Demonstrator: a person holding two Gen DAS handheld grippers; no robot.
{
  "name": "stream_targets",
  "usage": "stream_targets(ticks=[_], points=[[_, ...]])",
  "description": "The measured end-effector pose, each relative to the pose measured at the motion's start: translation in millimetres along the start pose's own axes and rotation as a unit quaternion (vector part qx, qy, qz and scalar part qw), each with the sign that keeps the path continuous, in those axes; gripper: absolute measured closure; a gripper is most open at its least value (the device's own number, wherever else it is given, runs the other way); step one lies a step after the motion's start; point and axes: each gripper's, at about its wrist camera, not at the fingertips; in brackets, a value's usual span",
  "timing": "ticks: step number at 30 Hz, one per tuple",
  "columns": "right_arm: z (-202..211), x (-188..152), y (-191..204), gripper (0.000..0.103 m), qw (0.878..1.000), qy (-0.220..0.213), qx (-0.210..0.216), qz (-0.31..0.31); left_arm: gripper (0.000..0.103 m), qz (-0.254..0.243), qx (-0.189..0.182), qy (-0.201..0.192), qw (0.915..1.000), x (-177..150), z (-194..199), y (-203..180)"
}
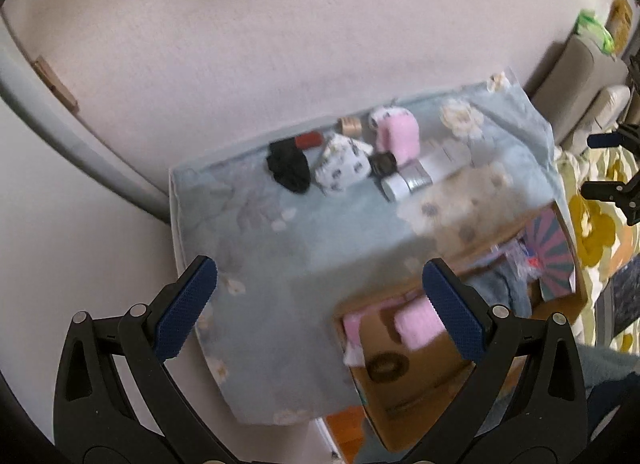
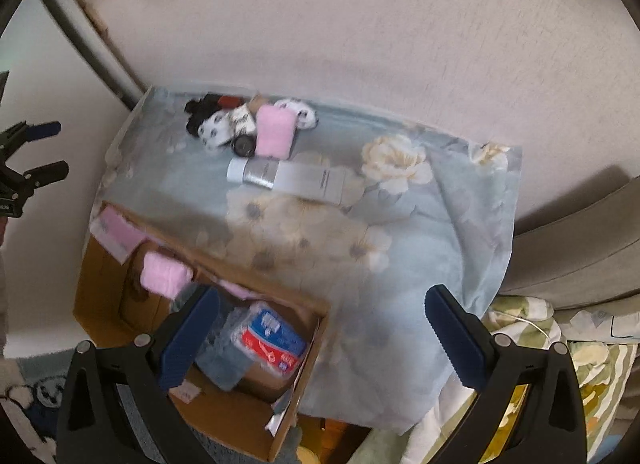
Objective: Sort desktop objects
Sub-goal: 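Move both tools back over the table items, then grasp black hair scrunchie with left tool while right tool grasps pink slipper, then carry scrunchie with left tool while right tool carries pink slipper over box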
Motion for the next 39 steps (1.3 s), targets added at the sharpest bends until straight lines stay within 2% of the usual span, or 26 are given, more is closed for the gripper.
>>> stream_targets(ticks=[3,6,10,12,16,20,23,25,27,28,30,32,34,36,39], points=[[-7,22,-4,0.0,1.0,-0.012,0.009,-0.026,0.0,0.017,0.001,-0.002,0.9999,15,-16,14],[-30,46,-2,0.0,0.997,-0.011,0.043,-0.06,0.002,0.048,-0.004,0.0,0.9988,31,-43,28],[-81,76,11,0.0,0.996,0.003,0.046,-0.077,0.003,0.099,-0.02,0.014,0.9948,50,-96,47],[-109,90,18,0.002,0.995,0.008,0.043,-0.087,0.009,0.12,-0.022,0.023,0.9923,55,-122,53],[-152,111,27,0.005,0.992,0.012,0.054,-0.114,0.012,0.154,-0.028,0.046,0.9866,64,-174,65],[-182,121,32,0.006,0.986,0.019,0.076,-0.145,0.013,0.163,-0.027,0.06,0.9844,66,-204,71],[-195,125,32,0.017,0.984,0.021,0.077,-0.159,0.016,0.16,-0.023,0.064,0.9848,68,-220,71],[-200,126,31,0.026,0.982,0.022,0.081,-0.168,0.022,0.161,-0.023,0.068,0.9844,69,-228,71],[-204,126,30,0.042,0.982,0.025,0.084,-0.169,0.04,0.16,-0.024,0.074,0.984,70,-235,70],[-205,126,30,0.046,0.982,0.026,0.084,-0.168,0.044,0.159,-0.024,0.078,0.9839,70,-238,69],[-206,127,31,0.061,0.982,0.026,0.087,-0.164,0.063,0.159,-0.027,0.084,0.9833,69,-243,68],[-204,126,32,0.062,0.983,0.024,0.085,-0.162,0.07,0.156,-0.022,0.083,0.984,67,-244,66],[-200,125,33,0.064,0.984,0.017,0.084,-0.158,0.081,0.151,-0.015,0.083,0.9849,67,-244,65],[-193,125,34,0.07,0.984,0.015,0.086,-0.154,0.085,0.148,-0.017,0.084,0.9853,66,-241,64],[-179,124,35,0.072,0.985,0.008,0.087,-0.149,0.085,0.139,-0.01,0.076,0.9874,66,-228,63]])
Point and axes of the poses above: each gripper's, at about its wrist camera, not at the fingertips, and z roughly against the way its jaws point, y to its left, x to its top
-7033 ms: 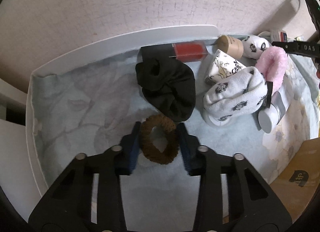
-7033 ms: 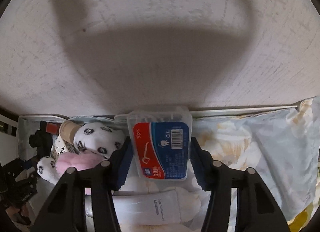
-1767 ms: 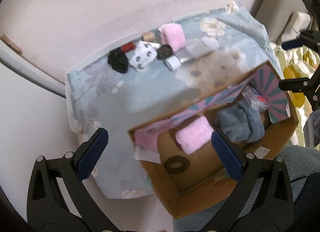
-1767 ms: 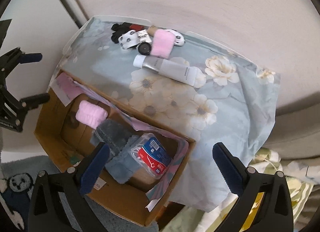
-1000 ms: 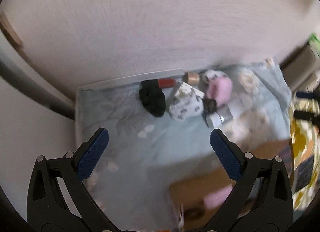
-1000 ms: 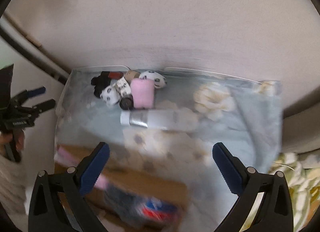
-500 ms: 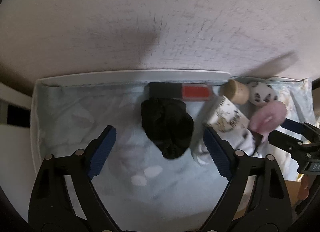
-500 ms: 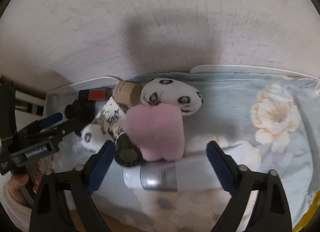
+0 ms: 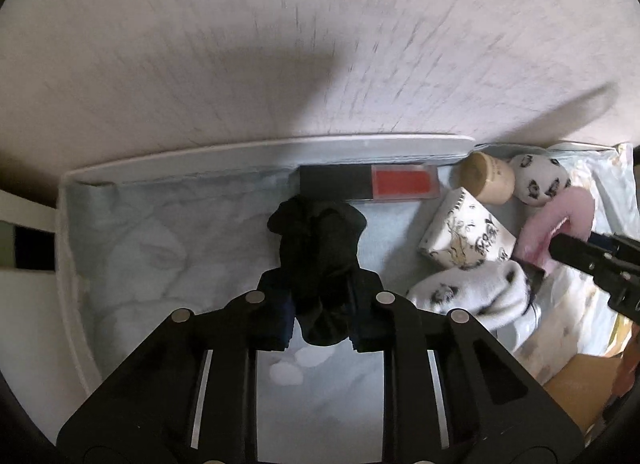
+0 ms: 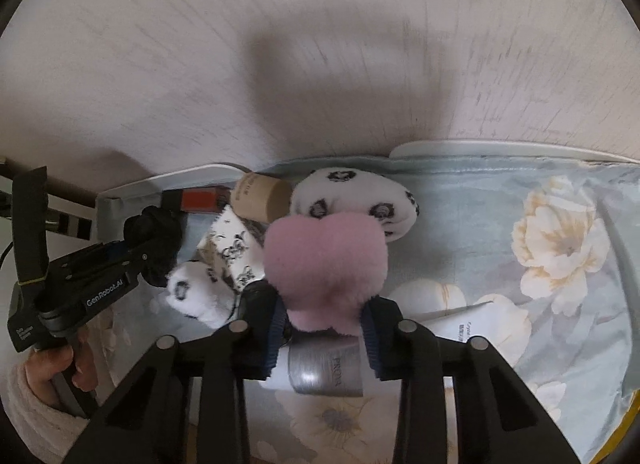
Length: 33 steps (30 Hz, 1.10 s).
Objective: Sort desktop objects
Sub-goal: 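Carry scrunchie with left tool while right tool carries pink slipper over box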
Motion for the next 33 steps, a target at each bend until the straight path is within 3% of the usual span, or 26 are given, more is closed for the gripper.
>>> stream_targets(ticks=[10,16,26,33], points=[[51,-11,6,0.075,0.999,-0.021,0.008,0.024,0.085,-0.013,0.008,-0.032,0.9994,-16,62,-3],[102,-44,10,0.075,0.997,-0.02,0.028,0.075,0.085,-0.04,0.007,-0.05,0.9979,-28,118,-20],[169,-121,20,0.075,0.979,0.01,-0.001,0.203,0.085,-0.112,-0.017,-0.08,0.9903,-95,208,-46],[171,-160,22,0.075,0.968,0.037,-0.012,0.249,0.085,-0.149,-0.023,-0.044,0.9876,-154,212,-75]])
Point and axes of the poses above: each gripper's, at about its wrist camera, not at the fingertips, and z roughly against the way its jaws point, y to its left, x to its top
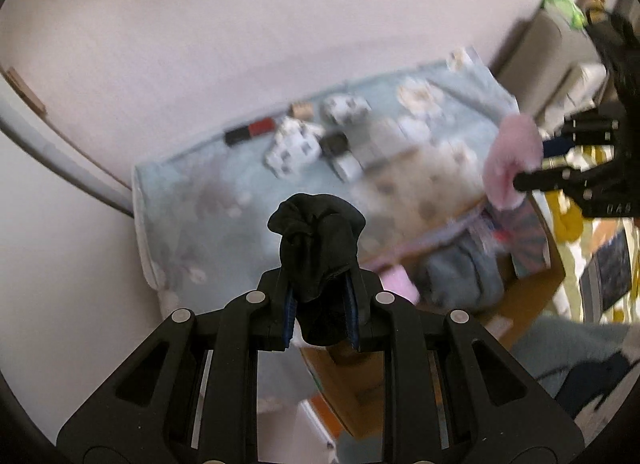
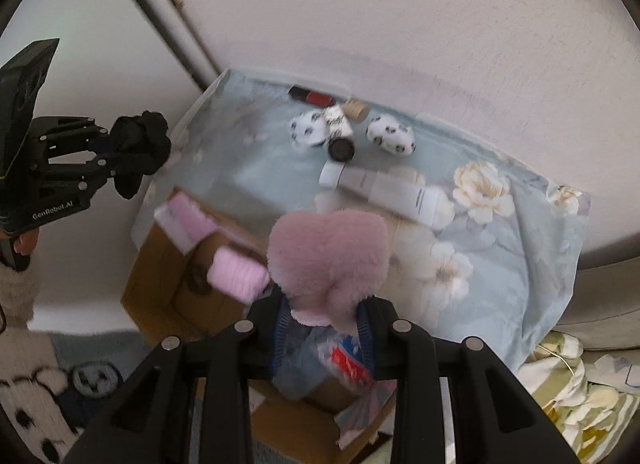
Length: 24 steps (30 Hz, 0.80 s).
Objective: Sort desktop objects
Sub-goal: 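Carry scrunchie with left tool while right tool carries pink slipper over box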
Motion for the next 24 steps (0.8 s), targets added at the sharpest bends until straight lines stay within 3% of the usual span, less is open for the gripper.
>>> stream_targets(ticks=[11,24], points=[[-27,-43,28,0.075,0.996,0.056,0.009,0.064,0.085,-0.014,-0.012,0.061,0.998,-51,-35,-38],[-49,-62,29,0.075,0.992,0.087,0.0,0.087,0.085,-0.015,-0.006,0.089,0.9959,-68,-58,-59]])
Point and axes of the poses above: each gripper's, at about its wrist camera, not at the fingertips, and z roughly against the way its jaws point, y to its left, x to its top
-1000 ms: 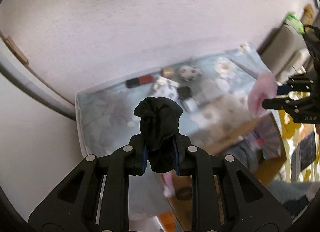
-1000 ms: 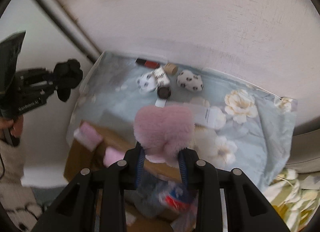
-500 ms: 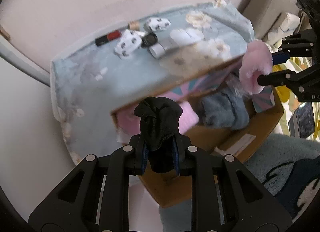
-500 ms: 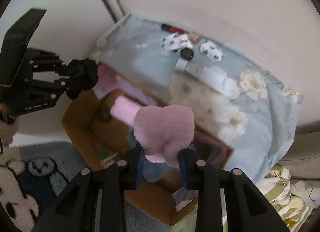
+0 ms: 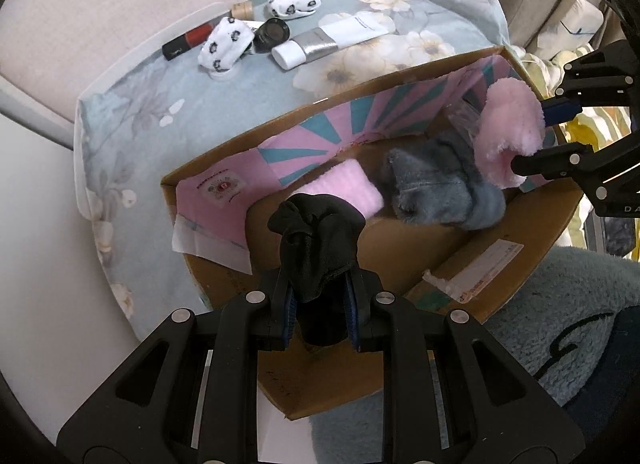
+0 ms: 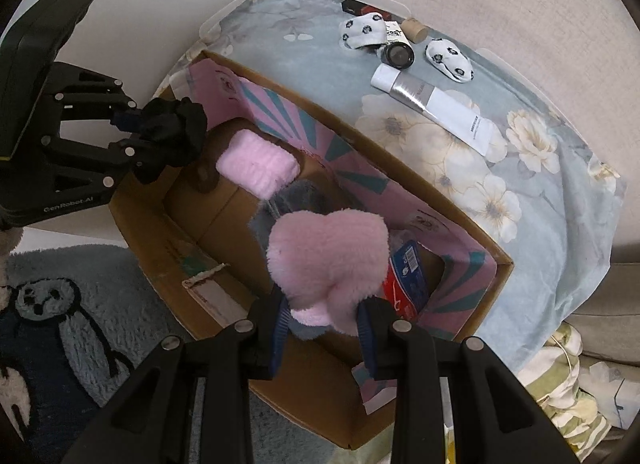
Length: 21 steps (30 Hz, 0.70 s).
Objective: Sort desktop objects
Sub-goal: 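Carry scrunchie with left tool while right tool carries pink slipper over box, then open left tool dropping scrunchie while right tool releases pink slipper into box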
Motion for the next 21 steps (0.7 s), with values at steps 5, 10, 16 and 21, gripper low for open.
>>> stream_targets(ticks=[5,10,16,21], points=[[1.1,0.9,-0.7,0.075,1.0,0.001,-0.002,0.001,0.085,-0.001,0.004,-0.001,1.0,2.4,1.0,-0.4],[-1.4,0.5,-0.6,0.072,1.0,0.009,0.004,0.003,0.085,-0.002,0.01,-0.002,0.9999,2.5,0.1,-2.6],[-5.4,-0.2,-0.8,0.06,1.0,0.022,0.014,0.002,0.058,0.015,0.002,0.014,0.9998,5.5,-6.8,-0.7],[-6.0,0.5,-2.3,0.015,1.0,0.022,0.015,-0.003,0.0,0.032,-0.004,-0.009,0.9995,9.7,-2.6,3.0]])
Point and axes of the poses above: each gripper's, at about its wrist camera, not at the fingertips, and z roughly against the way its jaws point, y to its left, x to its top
